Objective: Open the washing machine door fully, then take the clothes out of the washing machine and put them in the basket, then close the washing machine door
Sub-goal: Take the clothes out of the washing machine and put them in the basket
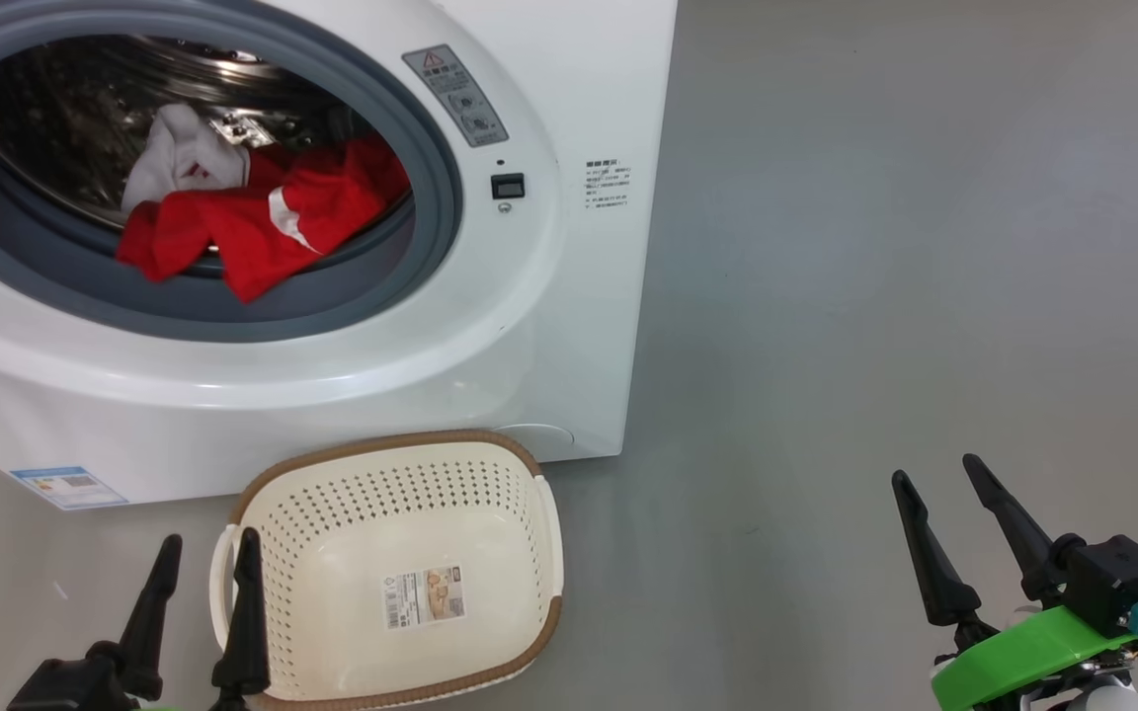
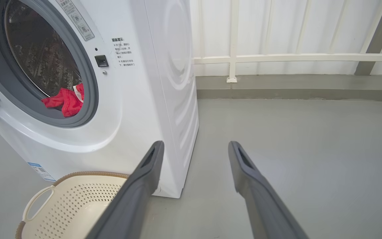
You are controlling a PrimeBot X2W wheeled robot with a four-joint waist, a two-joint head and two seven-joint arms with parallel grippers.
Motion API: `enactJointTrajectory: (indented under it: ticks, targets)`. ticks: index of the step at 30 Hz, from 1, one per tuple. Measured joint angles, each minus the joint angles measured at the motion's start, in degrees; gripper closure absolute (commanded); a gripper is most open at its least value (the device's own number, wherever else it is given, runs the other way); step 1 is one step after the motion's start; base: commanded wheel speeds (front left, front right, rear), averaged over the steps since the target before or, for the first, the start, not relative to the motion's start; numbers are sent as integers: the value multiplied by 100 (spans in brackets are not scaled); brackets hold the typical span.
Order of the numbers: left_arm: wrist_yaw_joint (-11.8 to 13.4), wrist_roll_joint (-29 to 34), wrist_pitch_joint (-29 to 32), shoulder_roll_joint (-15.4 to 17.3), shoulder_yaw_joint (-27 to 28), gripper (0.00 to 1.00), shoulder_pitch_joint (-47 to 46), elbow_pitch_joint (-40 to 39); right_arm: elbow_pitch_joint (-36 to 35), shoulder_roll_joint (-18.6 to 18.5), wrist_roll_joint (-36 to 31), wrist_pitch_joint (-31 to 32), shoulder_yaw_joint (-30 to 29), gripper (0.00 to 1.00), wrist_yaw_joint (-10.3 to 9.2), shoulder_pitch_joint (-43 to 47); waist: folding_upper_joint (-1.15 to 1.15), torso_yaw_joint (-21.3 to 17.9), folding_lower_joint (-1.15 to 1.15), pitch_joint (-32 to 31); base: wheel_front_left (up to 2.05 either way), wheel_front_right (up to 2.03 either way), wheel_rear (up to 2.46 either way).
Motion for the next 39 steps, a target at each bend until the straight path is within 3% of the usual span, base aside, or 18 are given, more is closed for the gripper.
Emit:
enactJointTrajectory:
  ticks: [19,28,39]
  targets:
    - [0,205,0,1,31,0,-196,376,-8,49,0,0,42,0,0,-40,0,-15,0,132,0,0,0]
    - [0,508,0,55,-21,0,-1373,984,-62,100,10,0,60,0,0,-237,0,-119,0,461,0,0,0]
    - [0,557,1,506,-183,0,-3442,2569,-108,229,29,-1,236,0,-1,-623,0,-374,0,995,0,0,0]
